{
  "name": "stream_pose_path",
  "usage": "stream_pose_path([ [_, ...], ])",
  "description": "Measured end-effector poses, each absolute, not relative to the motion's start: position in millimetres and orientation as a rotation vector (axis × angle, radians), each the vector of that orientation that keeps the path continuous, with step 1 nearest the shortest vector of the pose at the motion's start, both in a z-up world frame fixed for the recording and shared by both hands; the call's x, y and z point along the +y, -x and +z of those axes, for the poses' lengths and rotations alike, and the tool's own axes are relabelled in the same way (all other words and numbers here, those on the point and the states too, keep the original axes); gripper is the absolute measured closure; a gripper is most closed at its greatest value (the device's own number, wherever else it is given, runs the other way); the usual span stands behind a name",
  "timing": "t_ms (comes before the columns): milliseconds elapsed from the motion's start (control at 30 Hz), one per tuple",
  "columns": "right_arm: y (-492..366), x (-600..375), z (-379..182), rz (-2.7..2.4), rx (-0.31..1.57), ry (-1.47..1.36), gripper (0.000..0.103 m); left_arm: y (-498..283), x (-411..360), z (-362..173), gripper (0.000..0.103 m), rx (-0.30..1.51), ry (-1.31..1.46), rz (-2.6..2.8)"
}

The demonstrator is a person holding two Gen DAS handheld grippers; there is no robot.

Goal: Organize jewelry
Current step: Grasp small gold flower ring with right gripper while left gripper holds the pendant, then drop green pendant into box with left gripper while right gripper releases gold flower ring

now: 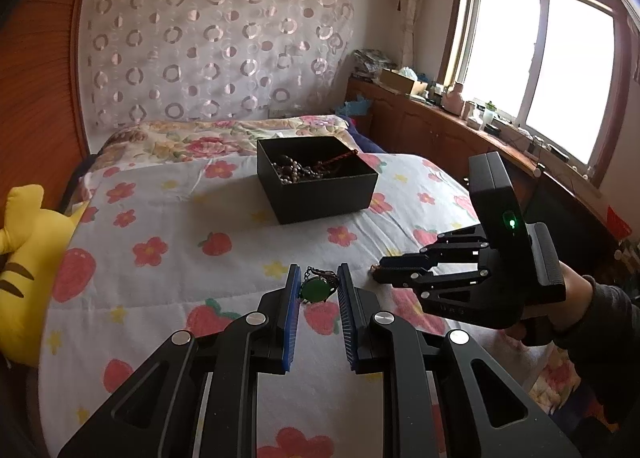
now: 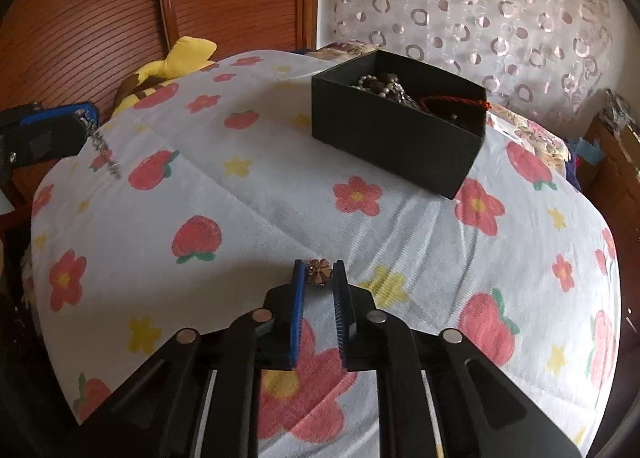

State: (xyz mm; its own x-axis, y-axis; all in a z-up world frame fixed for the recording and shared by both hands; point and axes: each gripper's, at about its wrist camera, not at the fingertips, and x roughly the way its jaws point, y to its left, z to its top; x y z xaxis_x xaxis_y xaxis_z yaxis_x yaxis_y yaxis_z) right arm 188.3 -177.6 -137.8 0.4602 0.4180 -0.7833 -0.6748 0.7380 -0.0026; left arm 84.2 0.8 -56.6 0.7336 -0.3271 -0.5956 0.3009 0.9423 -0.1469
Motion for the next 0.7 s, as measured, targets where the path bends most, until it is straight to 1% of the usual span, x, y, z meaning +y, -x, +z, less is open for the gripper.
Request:
stream_pose_path([
  [267, -186.6, -190.8, -118.7, 0.684, 0.803, 0.285, 0.088, -97.3, -1.1, -43.8, 0.086, 0.639, 0.045, -0.355],
  [467, -192.7, -197.7, -90.9, 0.688, 0.744, 0.277, 0.088, -130.3, -10.2, -25.3, 0.086, 0.611, 0.025, -0.363],
  [700, -219.7, -207.9, -66.8, 0.676, 0.693, 0.266, 0.088, -177.6, -24.6, -11.5, 0.086, 0.594, 0.014, -0.386],
])
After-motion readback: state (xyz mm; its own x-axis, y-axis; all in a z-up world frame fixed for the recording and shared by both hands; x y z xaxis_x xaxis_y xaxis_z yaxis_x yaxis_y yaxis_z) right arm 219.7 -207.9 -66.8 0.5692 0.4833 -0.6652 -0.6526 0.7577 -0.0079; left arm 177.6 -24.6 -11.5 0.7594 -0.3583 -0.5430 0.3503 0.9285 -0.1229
